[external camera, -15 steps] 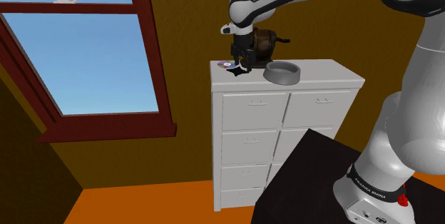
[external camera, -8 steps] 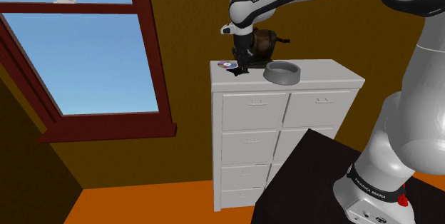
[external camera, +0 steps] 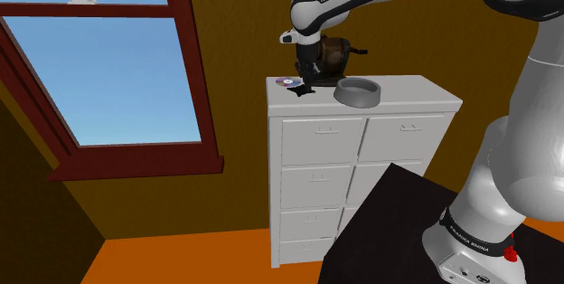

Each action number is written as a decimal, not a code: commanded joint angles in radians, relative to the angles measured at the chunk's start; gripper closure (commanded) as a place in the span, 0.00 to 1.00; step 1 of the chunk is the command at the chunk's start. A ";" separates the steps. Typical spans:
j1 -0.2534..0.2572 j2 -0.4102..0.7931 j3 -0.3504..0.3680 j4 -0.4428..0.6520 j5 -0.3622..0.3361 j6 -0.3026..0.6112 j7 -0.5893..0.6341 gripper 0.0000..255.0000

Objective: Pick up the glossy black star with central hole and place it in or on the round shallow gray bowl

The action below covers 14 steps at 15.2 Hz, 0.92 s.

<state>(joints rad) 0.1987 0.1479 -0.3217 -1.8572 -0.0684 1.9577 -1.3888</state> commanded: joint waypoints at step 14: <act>-0.094 0.205 -0.010 0.196 0.362 0.057 0.198 0.00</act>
<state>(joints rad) 0.1050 0.3493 -0.3329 -1.6539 0.2901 2.0030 -1.1880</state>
